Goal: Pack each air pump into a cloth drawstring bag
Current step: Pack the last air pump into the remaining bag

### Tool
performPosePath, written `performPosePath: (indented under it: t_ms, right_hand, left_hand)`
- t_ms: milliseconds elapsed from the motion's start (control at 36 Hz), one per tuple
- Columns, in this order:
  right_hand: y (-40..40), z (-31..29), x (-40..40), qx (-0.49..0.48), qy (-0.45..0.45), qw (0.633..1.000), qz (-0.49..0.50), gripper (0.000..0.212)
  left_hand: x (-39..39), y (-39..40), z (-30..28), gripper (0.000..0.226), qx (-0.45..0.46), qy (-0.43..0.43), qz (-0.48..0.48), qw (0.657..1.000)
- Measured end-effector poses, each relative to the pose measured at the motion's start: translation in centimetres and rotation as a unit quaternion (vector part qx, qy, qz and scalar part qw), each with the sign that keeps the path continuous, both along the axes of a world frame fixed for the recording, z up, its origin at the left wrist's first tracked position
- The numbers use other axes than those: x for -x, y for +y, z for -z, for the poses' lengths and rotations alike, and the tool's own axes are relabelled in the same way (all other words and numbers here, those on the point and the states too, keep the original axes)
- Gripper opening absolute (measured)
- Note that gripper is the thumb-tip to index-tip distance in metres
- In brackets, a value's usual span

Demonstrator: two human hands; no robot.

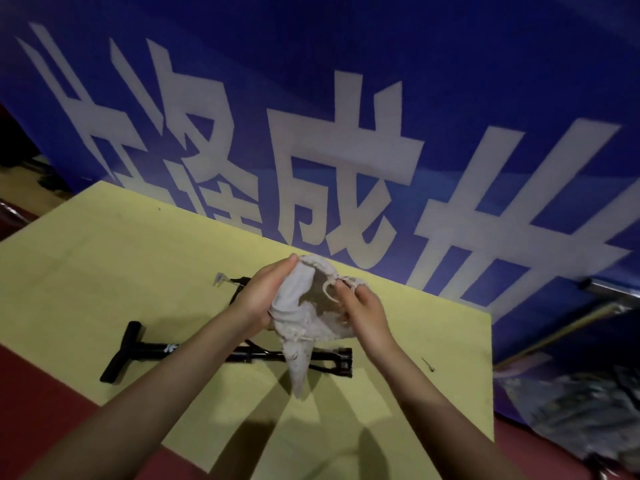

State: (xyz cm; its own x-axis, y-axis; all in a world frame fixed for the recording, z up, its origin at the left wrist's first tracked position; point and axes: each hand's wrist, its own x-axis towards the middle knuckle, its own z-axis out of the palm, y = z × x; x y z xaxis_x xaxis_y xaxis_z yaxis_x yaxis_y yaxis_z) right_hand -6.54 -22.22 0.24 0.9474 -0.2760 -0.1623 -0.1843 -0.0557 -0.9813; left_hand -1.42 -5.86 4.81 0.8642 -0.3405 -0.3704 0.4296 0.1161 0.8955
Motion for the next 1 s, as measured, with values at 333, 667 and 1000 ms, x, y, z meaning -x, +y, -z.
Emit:
performPosePath:
  t_ms: [333,667,1000]
  right_hand:
    - [-8.9,-0.9,7.3,0.226,-0.038,0.973,-0.008,0.040]
    - [-10.2,2.7,11.1,0.227,0.039,0.972,-0.047,0.010]
    - [-10.3,5.7,11.9,-0.222,0.168,0.960,0.001,0.024]
  left_hand:
    - [4.0,-4.8,-1.7,0.043,0.196,0.159,0.118,0.960]
    - [6.0,-5.4,1.5,0.048,0.183,0.250,0.130,0.942]
    - [7.1,-5.4,6.0,0.046,0.129,0.256,0.100,0.953]
